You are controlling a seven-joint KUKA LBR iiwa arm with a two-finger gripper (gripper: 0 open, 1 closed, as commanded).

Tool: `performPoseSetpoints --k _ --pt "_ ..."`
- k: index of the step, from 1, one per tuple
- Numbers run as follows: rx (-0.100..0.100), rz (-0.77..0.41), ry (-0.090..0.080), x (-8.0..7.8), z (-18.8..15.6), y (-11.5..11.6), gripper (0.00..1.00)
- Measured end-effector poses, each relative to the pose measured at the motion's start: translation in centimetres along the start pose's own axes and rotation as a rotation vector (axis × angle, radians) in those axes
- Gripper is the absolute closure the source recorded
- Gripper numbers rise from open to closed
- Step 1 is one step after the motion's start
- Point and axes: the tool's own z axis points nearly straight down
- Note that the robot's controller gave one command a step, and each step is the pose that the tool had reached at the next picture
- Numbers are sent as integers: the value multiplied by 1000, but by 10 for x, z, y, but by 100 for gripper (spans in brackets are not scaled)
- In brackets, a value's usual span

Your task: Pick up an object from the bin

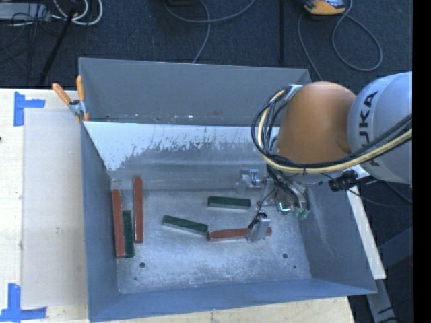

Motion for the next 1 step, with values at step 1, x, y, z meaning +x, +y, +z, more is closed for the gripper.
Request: performPoseSetpoints --k 1 --pt "0 -254 -1 24 111 11 0"
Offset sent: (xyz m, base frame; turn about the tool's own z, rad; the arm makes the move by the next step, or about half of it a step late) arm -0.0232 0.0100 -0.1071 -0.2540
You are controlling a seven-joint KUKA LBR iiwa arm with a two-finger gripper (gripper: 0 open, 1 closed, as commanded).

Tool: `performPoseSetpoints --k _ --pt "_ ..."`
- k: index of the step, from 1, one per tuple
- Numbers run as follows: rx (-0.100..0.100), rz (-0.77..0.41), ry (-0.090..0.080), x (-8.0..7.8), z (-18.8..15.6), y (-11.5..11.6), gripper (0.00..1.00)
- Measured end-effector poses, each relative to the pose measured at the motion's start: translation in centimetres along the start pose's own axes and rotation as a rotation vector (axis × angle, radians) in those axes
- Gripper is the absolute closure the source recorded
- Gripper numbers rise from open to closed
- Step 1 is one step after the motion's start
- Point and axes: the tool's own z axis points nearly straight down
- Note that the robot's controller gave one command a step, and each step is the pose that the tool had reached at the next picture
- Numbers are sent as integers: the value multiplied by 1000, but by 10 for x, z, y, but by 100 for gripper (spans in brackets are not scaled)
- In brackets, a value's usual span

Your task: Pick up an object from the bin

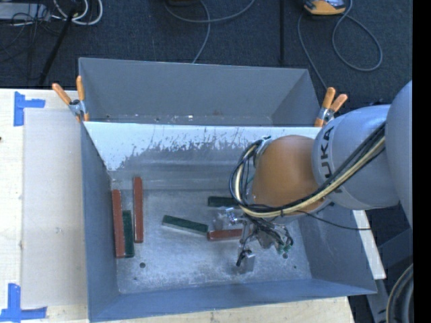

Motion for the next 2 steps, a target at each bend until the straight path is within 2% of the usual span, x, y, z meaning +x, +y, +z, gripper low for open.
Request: performPoseSetpoints --k 1,2 --pt "1 3 -6 -2 -3 -1 100" --pt "6 -18 -17 -2 -146 -61 100"
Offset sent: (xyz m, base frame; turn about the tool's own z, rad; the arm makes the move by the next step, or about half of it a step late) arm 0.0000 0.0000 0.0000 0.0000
